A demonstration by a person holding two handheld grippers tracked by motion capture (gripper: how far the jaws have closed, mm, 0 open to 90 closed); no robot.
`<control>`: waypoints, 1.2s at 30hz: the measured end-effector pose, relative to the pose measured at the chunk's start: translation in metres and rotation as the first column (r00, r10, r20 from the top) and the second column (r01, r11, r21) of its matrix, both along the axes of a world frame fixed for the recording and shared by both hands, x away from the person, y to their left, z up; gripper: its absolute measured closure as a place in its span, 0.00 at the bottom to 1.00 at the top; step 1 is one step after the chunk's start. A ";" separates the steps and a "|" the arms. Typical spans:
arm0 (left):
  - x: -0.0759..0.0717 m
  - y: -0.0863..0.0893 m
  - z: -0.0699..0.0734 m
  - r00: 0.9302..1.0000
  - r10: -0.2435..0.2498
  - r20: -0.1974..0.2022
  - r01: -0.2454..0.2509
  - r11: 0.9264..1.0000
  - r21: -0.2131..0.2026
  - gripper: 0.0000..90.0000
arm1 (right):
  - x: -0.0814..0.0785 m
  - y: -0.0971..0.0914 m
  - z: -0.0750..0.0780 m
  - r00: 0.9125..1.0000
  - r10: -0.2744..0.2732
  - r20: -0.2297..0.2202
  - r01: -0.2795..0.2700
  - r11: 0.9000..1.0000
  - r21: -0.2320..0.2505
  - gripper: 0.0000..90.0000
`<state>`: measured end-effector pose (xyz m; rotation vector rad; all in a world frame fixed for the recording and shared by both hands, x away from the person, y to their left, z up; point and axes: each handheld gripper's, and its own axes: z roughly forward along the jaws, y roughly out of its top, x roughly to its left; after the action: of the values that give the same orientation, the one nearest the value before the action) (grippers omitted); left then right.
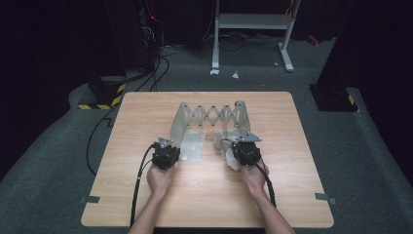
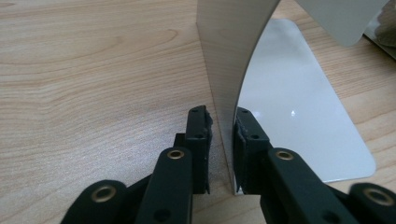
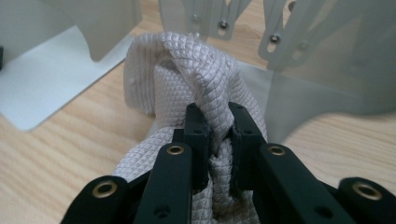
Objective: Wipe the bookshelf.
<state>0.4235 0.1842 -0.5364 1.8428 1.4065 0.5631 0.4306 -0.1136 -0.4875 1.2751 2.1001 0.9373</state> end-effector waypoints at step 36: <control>-0.001 -0.001 0.000 1.000 -0.013 -0.001 0.013 1.000 0.003 0.95 | 0.027 0.014 0.037 0.998 0.047 0.044 -0.053 0.991 0.126 0.89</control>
<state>0.4226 0.1831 -0.5363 1.8542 1.3940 0.5581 0.4575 -0.0992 -0.4505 1.2589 2.0776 1.1262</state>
